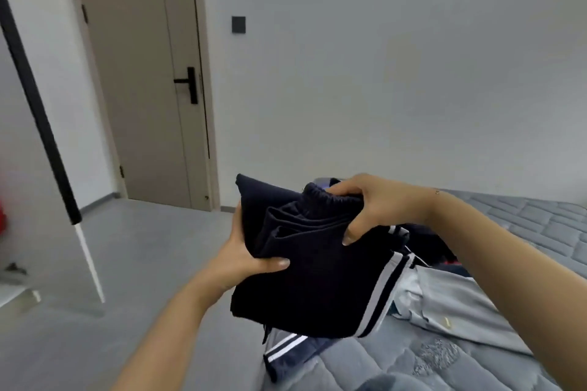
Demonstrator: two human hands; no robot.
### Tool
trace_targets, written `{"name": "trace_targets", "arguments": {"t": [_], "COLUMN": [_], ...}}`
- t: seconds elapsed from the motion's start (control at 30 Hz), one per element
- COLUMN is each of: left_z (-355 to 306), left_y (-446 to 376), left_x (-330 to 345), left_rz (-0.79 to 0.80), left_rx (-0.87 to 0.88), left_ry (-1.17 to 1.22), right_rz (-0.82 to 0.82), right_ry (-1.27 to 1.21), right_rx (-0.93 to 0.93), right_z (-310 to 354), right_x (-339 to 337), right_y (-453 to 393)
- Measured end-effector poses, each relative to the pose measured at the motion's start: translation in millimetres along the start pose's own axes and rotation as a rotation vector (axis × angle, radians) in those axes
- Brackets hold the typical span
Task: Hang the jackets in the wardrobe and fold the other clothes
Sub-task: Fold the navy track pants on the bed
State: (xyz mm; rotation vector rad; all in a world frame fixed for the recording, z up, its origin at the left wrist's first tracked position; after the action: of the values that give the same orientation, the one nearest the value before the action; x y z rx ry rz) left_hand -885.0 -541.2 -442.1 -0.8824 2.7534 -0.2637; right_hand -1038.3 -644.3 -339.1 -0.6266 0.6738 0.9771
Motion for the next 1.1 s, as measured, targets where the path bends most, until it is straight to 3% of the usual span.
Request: {"name": "trace_targets", "arguments": {"t": [0.17,0.3,0.43,0.53,0.63,0.73,0.87,1.1], "left_z": [-24,-47,-57,-71,-83,-93,-92,-41], "left_y": [28,42,56,71,92,117,144,150], "left_x": [-82,-133,-196,-251,-294,-329,-374,-421], "left_rz": [-0.066,-0.225,-0.470,-0.716,-0.868,-1.010,-1.187,-1.293], "left_rx": [0.017,0.112,0.117,0.083,-0.008,-0.061,-0.107,-0.260], "left_ry": [0.066,0.044,0.042,0.067,0.166,0.234,0.229,0.222], "right_rz": [0.101,0.165,0.211,0.156,0.068,0.227,0.512,0.686], "right_ry": [0.034,0.045,0.021,-0.184,-0.549,-0.802,-0.848,-0.910], "right_rx": [-0.090,-0.170,-0.274,-0.292,-0.250,-0.167,-0.053,0.240], "right_z": [70,117,167,198,212,206,205,218], "right_x": [43,84,117,121,124,167,257,365], "right_y": [-56,-101,-135,-157,-168,-160,-141,-195]}}
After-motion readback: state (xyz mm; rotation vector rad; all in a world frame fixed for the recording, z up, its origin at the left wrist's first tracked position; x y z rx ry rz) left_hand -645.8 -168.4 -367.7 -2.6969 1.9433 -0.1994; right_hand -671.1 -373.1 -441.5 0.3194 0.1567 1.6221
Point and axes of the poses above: each hand's wrist, its own y-axis away from the middle knuckle, its own x-axis out of the palm, z = x × y, the point moved 8 cm from there along -y, towards the middle knuckle, and after that the axes turned 14 degrees about -z, right-handed, at the moved point
